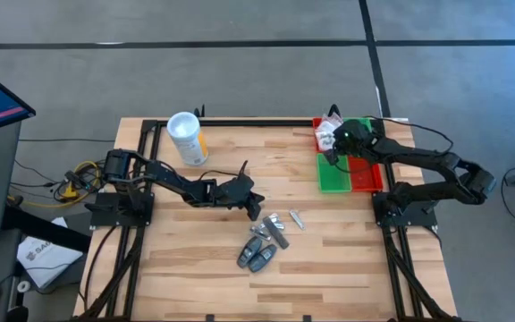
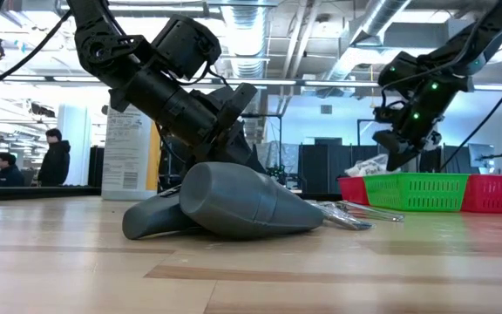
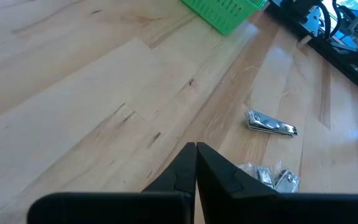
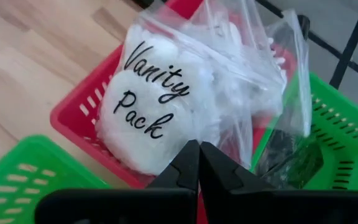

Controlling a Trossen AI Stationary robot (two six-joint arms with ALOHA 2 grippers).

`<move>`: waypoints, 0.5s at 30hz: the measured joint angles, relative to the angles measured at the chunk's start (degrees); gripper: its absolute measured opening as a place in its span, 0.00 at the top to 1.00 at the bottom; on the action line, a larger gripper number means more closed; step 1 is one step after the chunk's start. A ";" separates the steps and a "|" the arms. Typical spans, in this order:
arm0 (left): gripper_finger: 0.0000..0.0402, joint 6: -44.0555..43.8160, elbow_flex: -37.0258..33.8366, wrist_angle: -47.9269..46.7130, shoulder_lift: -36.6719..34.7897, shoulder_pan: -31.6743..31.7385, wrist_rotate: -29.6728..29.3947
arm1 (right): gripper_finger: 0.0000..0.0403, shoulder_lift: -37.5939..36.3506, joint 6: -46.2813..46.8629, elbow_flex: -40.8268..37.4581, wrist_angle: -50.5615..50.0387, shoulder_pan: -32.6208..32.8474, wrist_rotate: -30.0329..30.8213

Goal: Pick & Place Travel size toiletries
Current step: Put the white cotton pack into the top red bin

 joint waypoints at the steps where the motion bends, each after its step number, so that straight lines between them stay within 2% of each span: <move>1: 0.99 0.00 0.00 0.00 0.00 0.00 0.00 | 1.00 0.00 0.03 -0.19 0.23 0.00 0.00; 8: 0.99 0.02 0.00 0.00 0.00 0.00 0.00 | 0.99 0.00 0.54 -0.23 2.13 0.00 -0.13; 15: 0.99 0.02 0.00 -0.02 0.00 0.00 0.02 | 0.83 0.00 0.06 -0.23 2.39 0.00 -0.55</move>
